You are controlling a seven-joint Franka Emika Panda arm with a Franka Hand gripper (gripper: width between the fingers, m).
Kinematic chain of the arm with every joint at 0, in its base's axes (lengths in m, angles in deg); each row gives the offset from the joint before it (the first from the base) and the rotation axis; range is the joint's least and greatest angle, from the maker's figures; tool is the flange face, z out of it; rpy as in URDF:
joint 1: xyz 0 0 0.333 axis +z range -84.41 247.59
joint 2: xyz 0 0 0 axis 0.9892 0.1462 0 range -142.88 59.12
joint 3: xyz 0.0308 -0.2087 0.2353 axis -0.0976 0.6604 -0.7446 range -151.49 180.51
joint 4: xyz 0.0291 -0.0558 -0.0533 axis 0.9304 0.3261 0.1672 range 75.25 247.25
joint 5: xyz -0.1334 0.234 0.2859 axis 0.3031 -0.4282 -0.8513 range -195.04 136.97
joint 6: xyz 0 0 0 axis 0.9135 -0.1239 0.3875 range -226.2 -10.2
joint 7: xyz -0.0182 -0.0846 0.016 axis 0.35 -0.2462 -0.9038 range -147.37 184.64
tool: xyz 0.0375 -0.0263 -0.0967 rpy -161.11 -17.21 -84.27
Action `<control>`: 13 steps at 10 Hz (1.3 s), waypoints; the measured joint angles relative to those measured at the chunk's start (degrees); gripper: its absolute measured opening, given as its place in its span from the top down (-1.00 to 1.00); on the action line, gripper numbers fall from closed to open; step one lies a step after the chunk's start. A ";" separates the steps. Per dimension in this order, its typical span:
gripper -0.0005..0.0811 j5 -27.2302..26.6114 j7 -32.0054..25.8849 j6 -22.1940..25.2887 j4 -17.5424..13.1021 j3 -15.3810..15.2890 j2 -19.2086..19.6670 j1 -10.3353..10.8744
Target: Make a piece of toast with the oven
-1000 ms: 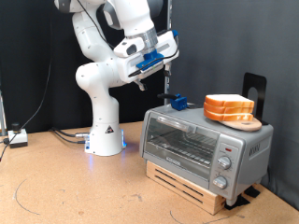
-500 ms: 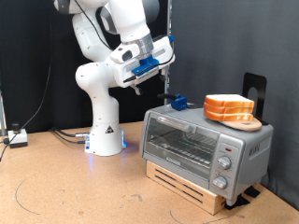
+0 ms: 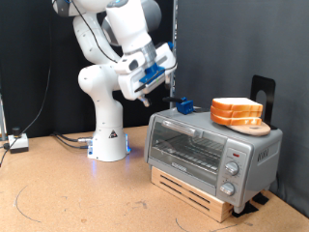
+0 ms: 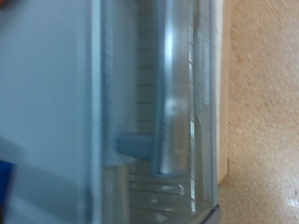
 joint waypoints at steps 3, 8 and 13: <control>-0.99 1.38 0.06 -1.97 2.11 -0.21 2.07 -1.10; -0.99 0.01 0.16 -2.95 3.47 -1.19 3.09 -0.82; -0.99 -1.01 1.40 -10.93 4.16 -3.44 10.33 0.15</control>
